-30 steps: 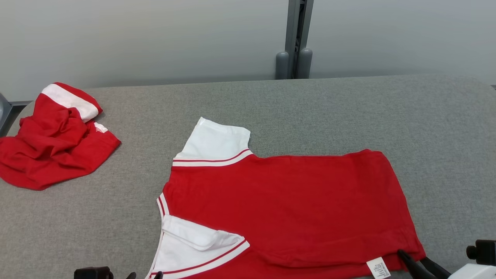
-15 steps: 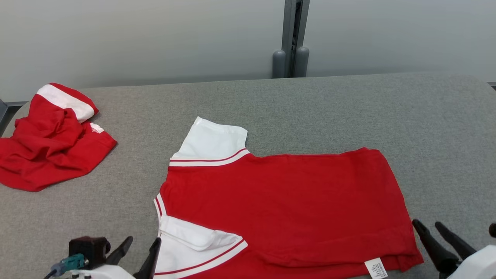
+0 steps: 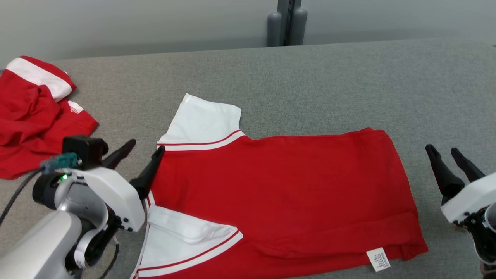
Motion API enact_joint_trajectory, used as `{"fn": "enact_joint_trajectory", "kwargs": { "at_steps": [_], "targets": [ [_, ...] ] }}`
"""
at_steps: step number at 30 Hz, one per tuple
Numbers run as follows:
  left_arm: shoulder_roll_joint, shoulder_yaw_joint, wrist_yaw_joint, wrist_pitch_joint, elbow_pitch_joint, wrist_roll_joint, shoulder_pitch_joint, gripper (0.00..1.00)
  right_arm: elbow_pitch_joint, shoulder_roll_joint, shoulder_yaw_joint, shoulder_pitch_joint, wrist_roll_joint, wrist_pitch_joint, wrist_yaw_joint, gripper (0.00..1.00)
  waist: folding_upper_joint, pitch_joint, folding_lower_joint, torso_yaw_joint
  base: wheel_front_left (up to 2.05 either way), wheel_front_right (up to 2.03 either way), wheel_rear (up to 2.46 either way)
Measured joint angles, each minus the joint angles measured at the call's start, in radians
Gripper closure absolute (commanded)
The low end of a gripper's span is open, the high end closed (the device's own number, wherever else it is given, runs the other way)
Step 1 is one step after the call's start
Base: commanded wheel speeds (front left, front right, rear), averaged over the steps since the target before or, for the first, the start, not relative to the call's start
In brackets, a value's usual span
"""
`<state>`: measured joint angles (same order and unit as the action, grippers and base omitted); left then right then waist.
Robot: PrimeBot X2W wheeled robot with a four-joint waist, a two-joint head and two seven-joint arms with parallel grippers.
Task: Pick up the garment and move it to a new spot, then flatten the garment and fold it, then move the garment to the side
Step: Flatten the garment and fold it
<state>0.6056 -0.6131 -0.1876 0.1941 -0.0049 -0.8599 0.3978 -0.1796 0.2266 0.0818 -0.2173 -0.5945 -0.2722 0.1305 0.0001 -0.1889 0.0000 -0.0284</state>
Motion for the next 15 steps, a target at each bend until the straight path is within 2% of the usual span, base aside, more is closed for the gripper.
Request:
{"fn": "enact_joint_trajectory", "kwargs": {
  "at_steps": [2,3,4,5,7,9,10,15],
  "targets": [
    [-0.002,-0.001,0.029,0.018,0.04,-0.003,0.049,0.0,-0.045,-0.007,0.0,-0.057,0.017,-0.003,0.0,0.0,0.0,-0.022,0.0,-0.007,0.0,0.0,0.0],
    [-0.002,-0.001,0.029,0.018,0.04,-0.003,0.049,0.0,-0.045,-0.007,0.0,-0.057,0.017,-0.003,0.0,0.0,0.0,-0.022,0.0,-0.007,0.0,0.0,0.0],
    [-0.008,-0.006,0.059,0.036,0.078,-0.003,0.103,0.0,-0.097,-0.015,-0.002,-0.111,0.02,-0.013,0.0,0.0,0.0,-0.045,0.0,-0.013,0.0,0.0,0.0],
    [-0.008,-0.006,0.059,0.036,0.078,-0.003,0.103,0.0,-0.097,-0.015,-0.002,-0.111,0.02,-0.013,0.0,0.0,0.0,-0.045,0.0,-0.013,0.0,0.0,0.0],
    [-0.016,-0.01,0.087,0.058,0.114,-0.004,0.156,0.0,-0.141,-0.021,-0.004,-0.16,0.025,-0.021,0.0,0.0,0.0,-0.07,0.0,-0.018,0.0,0.0,0.0],
    [-0.023,-0.015,0.131,0.091,0.179,-0.009,0.242,0.0,-0.207,-0.026,-0.016,-0.238,0.024,-0.037,0.0,0.0,0.0,-0.109,0.0,-0.022,0.0,0.0,0.0],
    [-0.023,-0.015,0.131,0.091,0.179,-0.009,0.242,0.0,-0.207,-0.026,-0.016,-0.238,0.024,-0.037,0.0,0.0,0.0,-0.109,0.0,-0.022,0.0,0.0,0.0],
    [-0.047,-0.025,0.204,0.153,0.31,-0.019,0.378,0.0,-0.278,-0.038,-0.055,-0.329,0.012,-0.069,0.0,0.0,0.0,-0.171,0.0,-0.027,0.0,0.0,0.0]
  ]
}}
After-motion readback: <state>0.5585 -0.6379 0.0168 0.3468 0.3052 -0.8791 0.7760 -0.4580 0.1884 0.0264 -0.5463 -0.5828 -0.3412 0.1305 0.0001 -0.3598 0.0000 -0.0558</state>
